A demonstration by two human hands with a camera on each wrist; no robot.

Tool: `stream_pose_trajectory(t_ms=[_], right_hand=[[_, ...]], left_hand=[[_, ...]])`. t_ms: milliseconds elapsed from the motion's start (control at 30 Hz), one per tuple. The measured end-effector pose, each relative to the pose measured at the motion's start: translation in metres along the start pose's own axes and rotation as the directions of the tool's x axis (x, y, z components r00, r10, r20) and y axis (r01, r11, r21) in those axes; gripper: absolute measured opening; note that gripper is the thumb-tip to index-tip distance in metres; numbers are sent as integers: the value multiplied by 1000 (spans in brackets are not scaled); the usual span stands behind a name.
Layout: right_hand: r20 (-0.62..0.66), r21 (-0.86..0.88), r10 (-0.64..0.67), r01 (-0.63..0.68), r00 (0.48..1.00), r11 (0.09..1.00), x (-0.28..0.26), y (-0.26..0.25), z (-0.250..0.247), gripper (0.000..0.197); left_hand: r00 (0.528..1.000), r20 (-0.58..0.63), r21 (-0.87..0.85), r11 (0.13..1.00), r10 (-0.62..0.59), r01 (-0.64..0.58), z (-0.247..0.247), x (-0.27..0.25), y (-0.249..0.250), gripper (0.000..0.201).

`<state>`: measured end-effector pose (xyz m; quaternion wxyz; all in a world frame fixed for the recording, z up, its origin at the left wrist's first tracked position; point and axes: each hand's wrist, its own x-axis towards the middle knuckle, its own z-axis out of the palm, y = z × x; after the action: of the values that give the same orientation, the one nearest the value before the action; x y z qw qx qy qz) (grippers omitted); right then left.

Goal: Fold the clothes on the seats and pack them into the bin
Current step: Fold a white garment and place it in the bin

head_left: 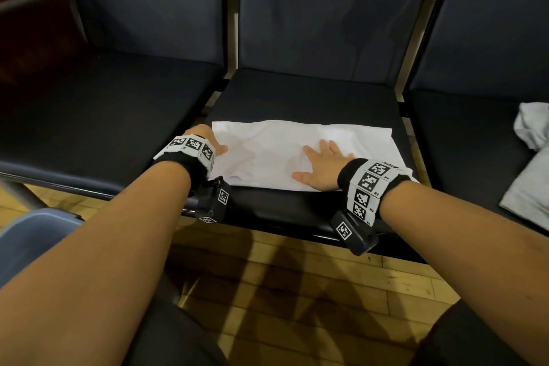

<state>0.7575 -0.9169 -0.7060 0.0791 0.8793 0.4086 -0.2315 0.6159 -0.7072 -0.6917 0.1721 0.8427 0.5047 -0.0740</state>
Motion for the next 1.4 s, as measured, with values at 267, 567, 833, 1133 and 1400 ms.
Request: stream_pose_trajectory(t_ms=[267, 567, 833, 1133, 1400], right_hand=[[-29, 31, -131, 132, 991, 991, -1, -15, -10, 78], [31, 101, -171, 167, 985, 981, -5, -63, -6, 74], [-44, 933, -110, 80, 993, 350, -13, -42, -50, 27], [3, 1000, 122, -1, 993, -15, -16, 56, -47, 74], [-118, 819, 297, -77, 948, 569, -13, 83, -36, 23]], left_hand=[[998, 0, -50, 997, 63, -63, -6, -14, 5, 47], [998, -59, -288, 956, 32, -48, -47, -37, -10, 39], [962, -114, -284, 920, 248, -271, -62, -73, 54, 39], [900, 116, -545, 784, 421, -296, -9, -90, 155, 41], [982, 62, -549, 828, 179, -116, 11, -53, 142, 37]])
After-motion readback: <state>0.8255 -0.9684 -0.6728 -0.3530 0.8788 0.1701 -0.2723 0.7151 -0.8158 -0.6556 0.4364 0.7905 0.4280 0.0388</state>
